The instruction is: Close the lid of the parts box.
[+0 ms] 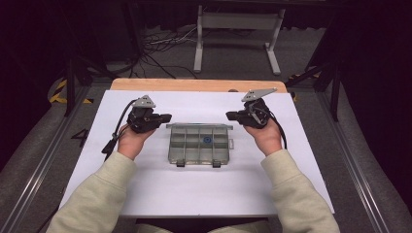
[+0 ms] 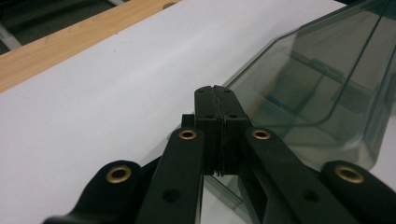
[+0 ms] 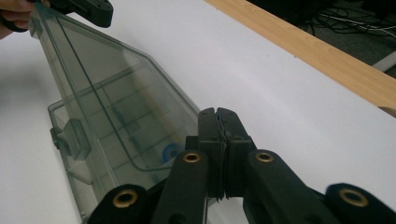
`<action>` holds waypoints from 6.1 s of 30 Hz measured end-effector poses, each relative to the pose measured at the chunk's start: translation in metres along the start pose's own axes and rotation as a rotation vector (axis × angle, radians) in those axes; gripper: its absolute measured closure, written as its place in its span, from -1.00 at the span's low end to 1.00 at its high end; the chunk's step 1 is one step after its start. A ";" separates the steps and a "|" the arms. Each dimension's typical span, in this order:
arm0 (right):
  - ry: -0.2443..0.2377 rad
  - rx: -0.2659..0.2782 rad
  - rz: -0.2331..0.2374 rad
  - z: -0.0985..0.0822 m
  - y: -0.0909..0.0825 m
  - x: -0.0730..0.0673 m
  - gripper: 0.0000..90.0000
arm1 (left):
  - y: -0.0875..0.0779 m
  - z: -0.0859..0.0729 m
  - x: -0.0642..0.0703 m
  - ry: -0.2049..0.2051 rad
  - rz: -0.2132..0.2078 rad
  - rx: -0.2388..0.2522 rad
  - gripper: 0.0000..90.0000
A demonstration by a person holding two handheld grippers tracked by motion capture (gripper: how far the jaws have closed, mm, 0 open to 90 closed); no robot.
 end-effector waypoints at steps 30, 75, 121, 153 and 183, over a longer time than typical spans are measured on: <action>0.008 -0.085 0.102 -0.028 0.005 -0.038 0.98 | -0.021 -0.018 0.026 0.111 -0.115 -0.082 0.98; -0.029 -0.334 0.133 -0.040 0.025 -0.054 0.98 | -0.012 -0.032 0.042 0.218 -0.177 -0.234 0.95; -0.070 -0.350 0.093 -0.045 0.027 -0.057 0.86 | -0.011 -0.038 0.050 0.215 -0.185 -0.205 0.90; -0.170 0.097 0.011 -0.048 -0.021 -0.080 -0.81 | -0.057 -0.055 0.042 0.034 -0.093 0.159 -0.90; -0.170 0.356 -0.067 -0.115 -0.045 -0.080 -1.00 | -0.086 -0.105 0.032 -0.038 0.011 0.348 -0.99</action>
Point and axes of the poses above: each handheld gripper's, and its own axes: y roughly forward along the jaws, z roughly out of its top, x roughly to its right, the point moved 1 cm from there along y, roughly forward along the jaws, and after that the axes turned 13 degrees about z, right-handed, at the moved point
